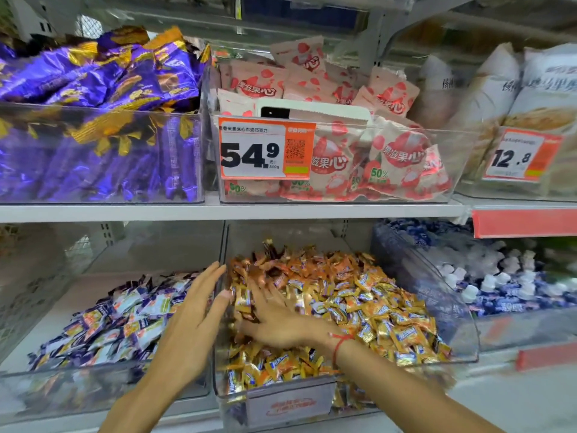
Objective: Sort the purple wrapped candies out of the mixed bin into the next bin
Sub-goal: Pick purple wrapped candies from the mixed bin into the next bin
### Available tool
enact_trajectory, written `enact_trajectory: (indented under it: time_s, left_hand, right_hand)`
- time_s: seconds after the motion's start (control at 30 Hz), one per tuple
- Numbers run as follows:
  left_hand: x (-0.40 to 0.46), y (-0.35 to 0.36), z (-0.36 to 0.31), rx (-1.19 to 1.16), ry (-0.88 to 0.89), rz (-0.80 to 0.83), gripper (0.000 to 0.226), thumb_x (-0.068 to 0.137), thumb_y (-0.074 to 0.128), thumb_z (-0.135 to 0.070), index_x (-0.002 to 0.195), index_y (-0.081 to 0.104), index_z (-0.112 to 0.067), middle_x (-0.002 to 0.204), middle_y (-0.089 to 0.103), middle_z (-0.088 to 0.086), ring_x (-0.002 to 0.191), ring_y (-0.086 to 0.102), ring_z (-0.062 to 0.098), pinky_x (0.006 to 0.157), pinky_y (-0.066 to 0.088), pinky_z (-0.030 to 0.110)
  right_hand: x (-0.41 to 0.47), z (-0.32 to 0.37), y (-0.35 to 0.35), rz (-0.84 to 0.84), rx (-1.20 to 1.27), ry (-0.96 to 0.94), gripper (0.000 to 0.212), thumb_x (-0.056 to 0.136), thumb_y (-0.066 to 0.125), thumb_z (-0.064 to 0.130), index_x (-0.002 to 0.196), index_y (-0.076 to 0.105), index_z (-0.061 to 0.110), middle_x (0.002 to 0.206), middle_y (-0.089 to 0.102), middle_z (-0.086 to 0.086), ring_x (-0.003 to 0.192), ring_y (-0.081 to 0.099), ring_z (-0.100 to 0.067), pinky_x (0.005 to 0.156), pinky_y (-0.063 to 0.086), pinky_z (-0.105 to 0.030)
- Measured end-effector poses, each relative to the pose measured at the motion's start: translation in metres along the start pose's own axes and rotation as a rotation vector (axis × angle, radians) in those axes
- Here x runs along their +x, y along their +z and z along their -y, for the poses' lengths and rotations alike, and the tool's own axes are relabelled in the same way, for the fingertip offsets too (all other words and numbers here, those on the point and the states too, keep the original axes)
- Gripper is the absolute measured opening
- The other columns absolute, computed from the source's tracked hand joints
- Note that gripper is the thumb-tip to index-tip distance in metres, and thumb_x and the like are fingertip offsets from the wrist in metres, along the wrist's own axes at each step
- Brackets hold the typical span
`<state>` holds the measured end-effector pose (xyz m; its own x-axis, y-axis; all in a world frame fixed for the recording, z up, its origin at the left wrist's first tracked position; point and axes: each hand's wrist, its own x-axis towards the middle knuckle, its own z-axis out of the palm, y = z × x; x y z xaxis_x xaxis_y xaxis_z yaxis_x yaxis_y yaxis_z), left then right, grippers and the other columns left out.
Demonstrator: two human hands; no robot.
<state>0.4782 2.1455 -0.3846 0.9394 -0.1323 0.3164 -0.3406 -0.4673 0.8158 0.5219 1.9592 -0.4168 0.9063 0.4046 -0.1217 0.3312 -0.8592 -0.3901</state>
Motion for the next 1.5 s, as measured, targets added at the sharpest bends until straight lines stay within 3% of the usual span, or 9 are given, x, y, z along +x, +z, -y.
enact_trajectory:
  time_s: [0.1, 0.17, 0.3, 0.6, 0.83, 1.03, 1.2, 1.33, 1.5]
  left_hand:
    - [0.0, -0.001, 0.001, 0.03, 0.03, 0.0, 0.042, 0.098, 0.044, -0.044, 0.139, 0.038, -0.039, 0.144, 0.028, -0.03, 0.113, 0.025, -0.034, 0.097, 0.02, 0.008]
    - [-0.001, -0.003, 0.002, 0.056, 0.043, -0.014, 0.044, 0.097, 0.042, -0.037, 0.141, 0.039, -0.036, 0.145, 0.029, -0.029, 0.125, 0.031, -0.02, 0.101, 0.022, 0.012]
    - [-0.002, -0.007, -0.001, 0.209, 0.074, -0.036, 0.041, 0.098, 0.043, -0.046, 0.138, 0.044, -0.036, 0.146, 0.032, -0.026, 0.136, 0.031, 0.001, 0.11, 0.027, 0.029]
    - [-0.001, 0.032, -0.064, 0.463, 0.328, 0.096, 0.037, 0.1, 0.046, -0.028, 0.133, 0.048, -0.044, 0.135, 0.047, -0.031, 0.119, 0.049, -0.007, 0.098, 0.043, 0.022]
    - [-0.001, 0.072, -0.063, 0.211, 0.108, 0.233, 0.052, 0.1, 0.034, -0.047, 0.148, 0.031, -0.029, 0.137, 0.054, -0.008, 0.119, 0.056, 0.009, 0.101, 0.044, 0.036]
    - [-0.009, 0.068, -0.076, -0.216, 0.106, -0.016, 0.02, 0.096, 0.054, -0.029, 0.106, 0.057, -0.046, 0.096, 0.068, -0.026, 0.094, 0.064, -0.007, 0.083, 0.053, 0.018]
    - [-0.012, 0.044, -0.066, -0.328, -0.094, 0.005, 0.009, 0.098, 0.05, -0.02, 0.097, 0.055, -0.027, 0.097, 0.069, -0.011, 0.08, 0.067, 0.001, 0.064, 0.056, 0.02]
    - [-0.014, 0.045, -0.057, -0.459, -0.412, 0.142, 0.016, 0.1, 0.046, -0.012, 0.085, 0.044, -0.017, 0.088, 0.068, -0.005, 0.065, 0.067, 0.001, 0.065, 0.056, 0.028]
    - [-0.013, 0.053, -0.052, -0.338, -0.332, 0.098, 0.014, 0.101, 0.042, -0.012, 0.091, 0.043, -0.021, 0.094, 0.062, -0.005, 0.077, 0.063, 0.007, 0.066, 0.053, 0.022]
  right_hand:
    - [-0.046, 0.034, -0.034, 0.18, 0.095, -0.161, 0.067, 0.101, 0.046, 0.033, 0.155, 0.007, 0.026, 0.163, 0.004, 0.0, 0.147, -0.003, -0.013, 0.119, 0.0, -0.032]
    - [-0.071, 0.026, -0.055, 0.202, 0.198, -0.23, 0.049, 0.102, 0.046, 0.014, 0.149, 0.034, 0.021, 0.156, 0.03, 0.001, 0.139, 0.023, -0.003, 0.113, 0.017, -0.014]
    - [-0.09, -0.016, -0.079, -0.041, 0.157, -0.096, 0.034, 0.099, 0.047, 0.005, 0.121, 0.068, 0.02, 0.125, 0.065, 0.01, 0.114, 0.056, 0.005, 0.096, 0.047, -0.02]
    - [-0.047, -0.055, -0.052, -0.203, -0.525, 0.03, 0.029, 0.088, 0.058, 0.007, 0.112, 0.069, 0.019, 0.113, 0.063, -0.001, 0.107, 0.05, -0.02, 0.083, 0.043, -0.031]
    - [-0.09, -0.035, -0.081, -0.356, 0.526, 0.041, 0.009, 0.091, 0.064, 0.027, 0.091, 0.073, 0.027, 0.086, 0.071, 0.012, 0.082, 0.065, -0.002, 0.069, 0.053, -0.02]
    - [-0.096, -0.004, -0.078, -0.428, 0.976, -0.004, 0.011, 0.084, 0.07, 0.031, 0.094, 0.073, 0.026, 0.085, 0.074, 0.011, 0.082, 0.068, 0.0, 0.067, 0.051, -0.012]
    - [-0.014, -0.005, -0.079, -0.541, 0.486, 0.054, 0.023, 0.1, 0.049, 0.022, 0.112, 0.067, 0.015, 0.087, 0.07, 0.002, 0.072, 0.064, -0.014, 0.062, 0.05, -0.02]
    - [0.046, -0.019, -0.051, -0.344, -0.238, -0.02, 0.037, 0.102, 0.037, 0.02, 0.137, 0.049, 0.017, 0.132, 0.056, -0.013, 0.111, 0.057, -0.032, 0.091, 0.046, -0.037]
    - [0.021, -0.022, -0.058, -0.407, -0.323, -0.06, 0.02, 0.095, 0.056, 0.021, 0.108, 0.071, 0.02, 0.113, 0.066, -0.005, 0.105, 0.061, -0.026, 0.078, 0.046, -0.03]
